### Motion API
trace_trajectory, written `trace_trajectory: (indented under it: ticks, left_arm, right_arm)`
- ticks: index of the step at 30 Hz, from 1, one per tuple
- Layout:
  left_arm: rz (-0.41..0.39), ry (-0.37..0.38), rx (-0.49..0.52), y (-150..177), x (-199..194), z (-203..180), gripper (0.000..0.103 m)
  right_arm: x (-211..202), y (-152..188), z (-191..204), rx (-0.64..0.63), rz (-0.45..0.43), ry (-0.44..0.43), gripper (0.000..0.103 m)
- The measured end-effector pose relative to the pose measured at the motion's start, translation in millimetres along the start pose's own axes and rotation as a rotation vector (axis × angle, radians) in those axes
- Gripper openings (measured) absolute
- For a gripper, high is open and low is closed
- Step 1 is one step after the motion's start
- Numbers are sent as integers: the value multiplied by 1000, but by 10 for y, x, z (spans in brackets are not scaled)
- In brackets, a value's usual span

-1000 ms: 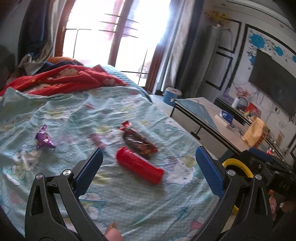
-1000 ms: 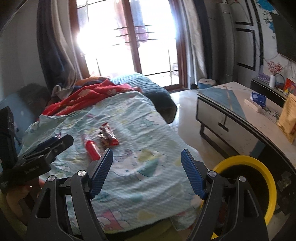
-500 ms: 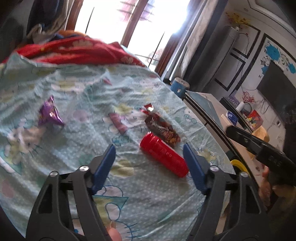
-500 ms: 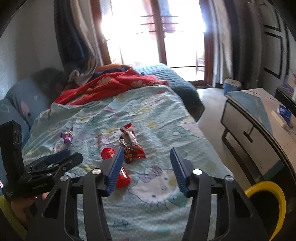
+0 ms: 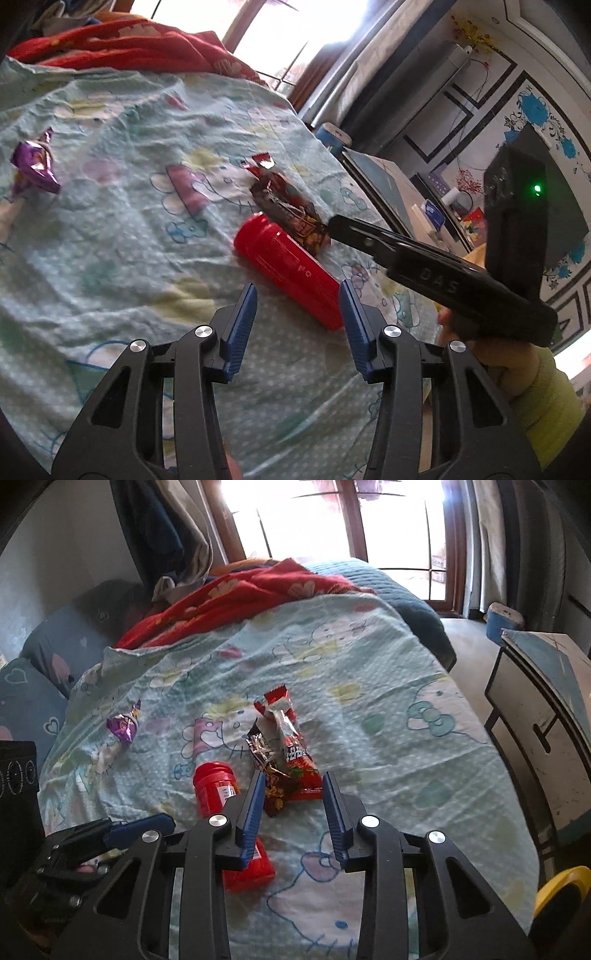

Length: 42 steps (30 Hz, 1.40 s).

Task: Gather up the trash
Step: 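Grasp the red bottle with the left gripper while the right grasps the brown wrapper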

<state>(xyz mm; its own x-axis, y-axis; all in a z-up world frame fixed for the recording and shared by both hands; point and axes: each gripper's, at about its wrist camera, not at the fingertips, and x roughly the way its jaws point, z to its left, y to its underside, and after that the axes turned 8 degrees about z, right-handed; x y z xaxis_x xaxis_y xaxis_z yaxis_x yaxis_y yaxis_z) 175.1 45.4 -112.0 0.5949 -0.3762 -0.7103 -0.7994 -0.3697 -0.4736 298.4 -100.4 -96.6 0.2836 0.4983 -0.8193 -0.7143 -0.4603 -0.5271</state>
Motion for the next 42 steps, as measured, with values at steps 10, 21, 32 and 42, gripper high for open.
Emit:
trace_trajectory:
  ticks: [10,21,32,42]
  left_arm:
    - [47,35,-65,-46,186,31,38]
    - [70,37,-128,-191,357,5,41]
    - [81,66,-98,-154,225,114,31]
    - [42,-8,-29,-11,-261,301,27]
  right_arm:
    - [200,14,-120,42,40,-93,7]
    - [-54,130,-263,76,-2,-110,1]
    - [-21,34,-244,93,34,-120,21]
    - [260,-28,-46,112,64,-93,42]
